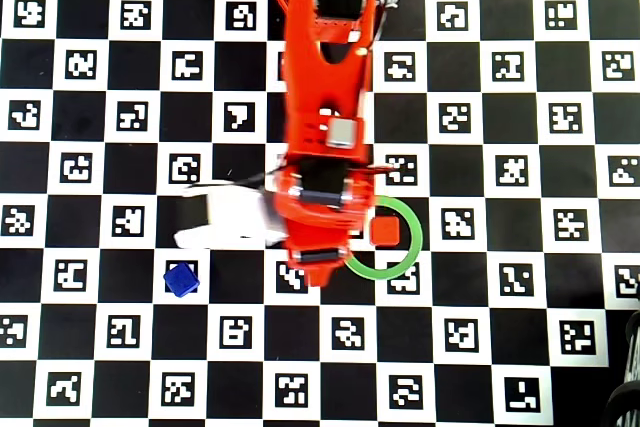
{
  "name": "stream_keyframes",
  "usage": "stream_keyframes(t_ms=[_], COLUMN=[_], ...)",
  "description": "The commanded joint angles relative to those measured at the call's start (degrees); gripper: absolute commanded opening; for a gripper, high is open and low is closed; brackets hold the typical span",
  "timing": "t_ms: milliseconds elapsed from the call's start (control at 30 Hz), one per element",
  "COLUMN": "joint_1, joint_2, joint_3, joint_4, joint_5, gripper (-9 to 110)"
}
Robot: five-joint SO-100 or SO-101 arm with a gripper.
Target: Grab the red cube then put it in the green circle then put the blue cube on top and finally the orange cube on top
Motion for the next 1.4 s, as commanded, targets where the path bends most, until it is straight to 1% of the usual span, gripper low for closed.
stream_keyframes(t_ms=[0,333,900,1367], joint_1=[5.71,12.13,14.41,15.29], joint_2=[-0.18,-12.22,-34.72,-41.04], joint_3=[-9.4,-21.8,-40.87,-44.82], joint_4=[1.58,1.85,-0.44,-3.25], joint_5=[-4.48,-9.49,-10.72,-15.38], gripper=[37,42,44,44])
